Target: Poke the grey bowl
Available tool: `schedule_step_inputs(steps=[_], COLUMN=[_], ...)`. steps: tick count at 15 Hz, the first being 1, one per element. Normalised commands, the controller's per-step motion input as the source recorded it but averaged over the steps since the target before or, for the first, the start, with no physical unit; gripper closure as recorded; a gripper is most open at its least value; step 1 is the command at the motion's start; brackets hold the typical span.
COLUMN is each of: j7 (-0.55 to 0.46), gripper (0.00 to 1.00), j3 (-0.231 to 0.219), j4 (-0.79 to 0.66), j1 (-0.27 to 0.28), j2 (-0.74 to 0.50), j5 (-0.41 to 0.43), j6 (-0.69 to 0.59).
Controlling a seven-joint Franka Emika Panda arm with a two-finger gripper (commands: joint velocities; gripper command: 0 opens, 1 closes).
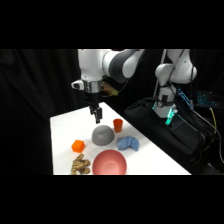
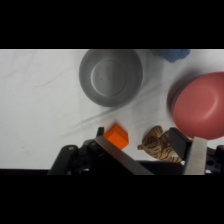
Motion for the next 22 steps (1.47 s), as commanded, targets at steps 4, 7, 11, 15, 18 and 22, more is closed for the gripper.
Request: schedule_step_inputs(steps=[4, 7, 11, 15, 18, 22], j7=[-0.02, 0.0, 0.02, 0.08, 0.09, 0.08], gripper=[0.0, 0.0, 0.0, 0.38, 0.74, 1.0], j3=[0.012, -0.018, -0.028, -0.037, -0.037, -0.026], j4=[-0.01, -0.04, -0.07, -0.1, -0.1, -0.11], j1=[-0.025, -0.043, -0.052, -0.034, -0.03, -0.034], j2=[-0.02, -0.07, -0.12, -0.13, -0.13, -0.11], j5=[0.014, -0.002, 0.02, -0.048, -0.093, -0.092], j6=[0.0, 0.01, -0.01, 0.03, 0.03, 0.04])
